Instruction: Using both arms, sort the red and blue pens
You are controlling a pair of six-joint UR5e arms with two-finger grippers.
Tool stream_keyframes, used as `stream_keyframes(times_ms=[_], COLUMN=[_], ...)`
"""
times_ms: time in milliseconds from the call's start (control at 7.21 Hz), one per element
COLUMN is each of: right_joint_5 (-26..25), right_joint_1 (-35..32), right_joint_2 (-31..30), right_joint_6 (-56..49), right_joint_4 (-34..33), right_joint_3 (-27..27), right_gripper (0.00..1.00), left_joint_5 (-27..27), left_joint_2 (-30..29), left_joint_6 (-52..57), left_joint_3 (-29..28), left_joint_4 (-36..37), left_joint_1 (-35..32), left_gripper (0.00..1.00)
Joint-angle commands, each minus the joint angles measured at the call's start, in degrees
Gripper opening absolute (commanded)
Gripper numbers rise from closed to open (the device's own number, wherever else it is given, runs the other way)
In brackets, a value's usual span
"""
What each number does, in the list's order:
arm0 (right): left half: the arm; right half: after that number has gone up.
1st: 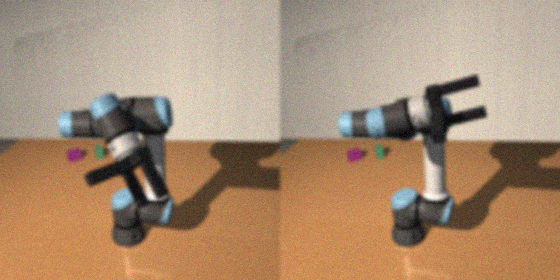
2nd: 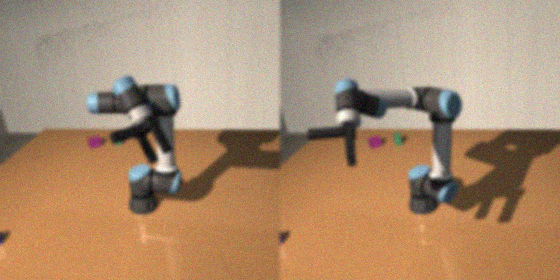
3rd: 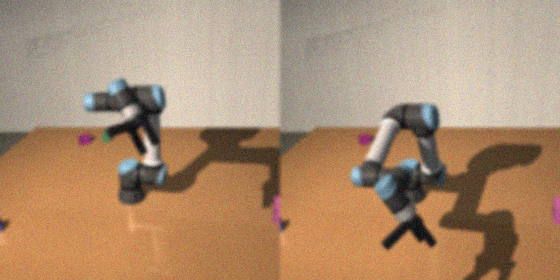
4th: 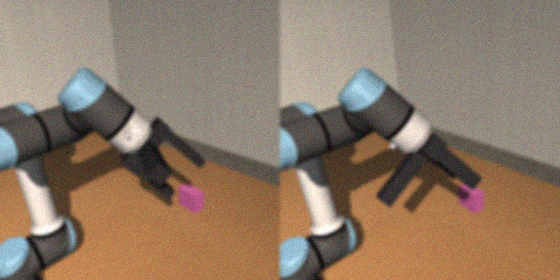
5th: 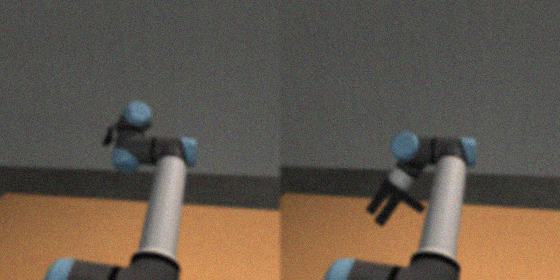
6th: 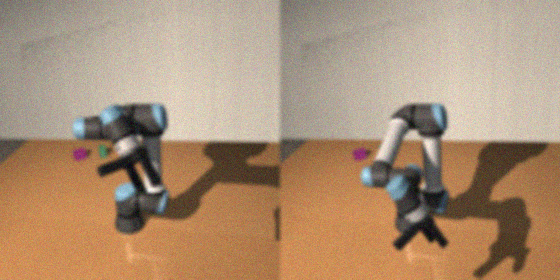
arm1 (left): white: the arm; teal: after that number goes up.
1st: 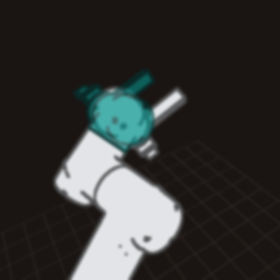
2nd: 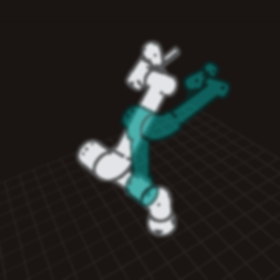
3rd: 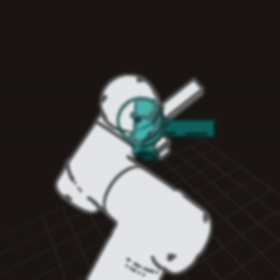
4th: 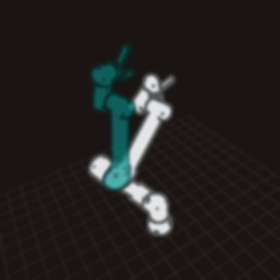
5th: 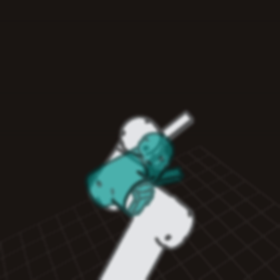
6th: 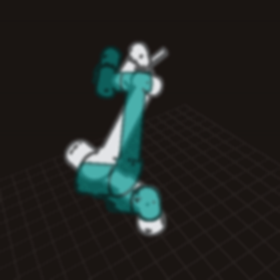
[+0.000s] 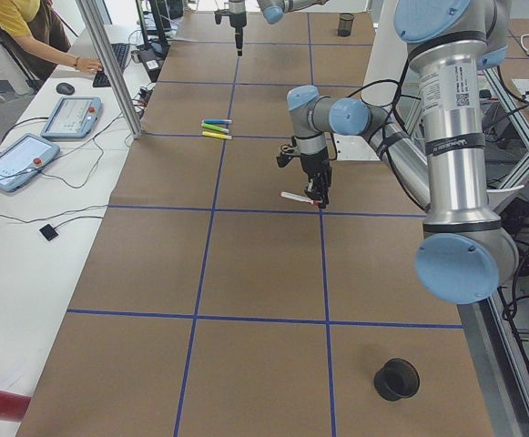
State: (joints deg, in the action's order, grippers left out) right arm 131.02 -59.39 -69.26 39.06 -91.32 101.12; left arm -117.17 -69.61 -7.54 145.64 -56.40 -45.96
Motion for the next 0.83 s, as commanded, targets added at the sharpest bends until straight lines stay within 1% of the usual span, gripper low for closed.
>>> stream_keyframes(times_ms=[0, 139, 278, 416, 555, 694], right_joint_5=[-0.1, -0.1, -0.1, -0.1, -0.1, -0.1], right_joint_1=[0.1, 0.2, 0.4, 0.4, 0.4, 0.4], right_joint_2=[0.0, 0.1, 0.1, 0.0, 0.0, 0.0], right_joint_6=[1.4, 1.4, 1.4, 1.4, 1.4, 1.4], right_joint_4=[0.0, 0.0, 0.0, 0.1, 0.1, 0.1], right_joint_3=[0.1, 0.2, 0.2, 0.4, 0.4, 0.4], right_gripper=[1.00, 1.00, 1.00, 1.00, 1.00, 1.00], left_joint_5=[4.1, 6.1, 7.7, 11.2, 14.7, 17.0], left_joint_2=[12.5, 15.4, 16.9, 17.9, 20.1, 22.6], left_joint_6=[15.3, 15.5, 16.0, 17.3, 17.5, 17.5], left_joint_3=[-0.3, -3.3, -7.3, -9.6, -10.5, -11.2], left_joint_4=[0.1, 0.2, -0.1, 0.1, 0.1, -0.1], left_joint_1=[-4.0, -4.1, -4.1, -4.0, -3.9, -3.8], left_gripper=[0.00, 0.00, 0.00, 0.00, 0.00, 0.00])
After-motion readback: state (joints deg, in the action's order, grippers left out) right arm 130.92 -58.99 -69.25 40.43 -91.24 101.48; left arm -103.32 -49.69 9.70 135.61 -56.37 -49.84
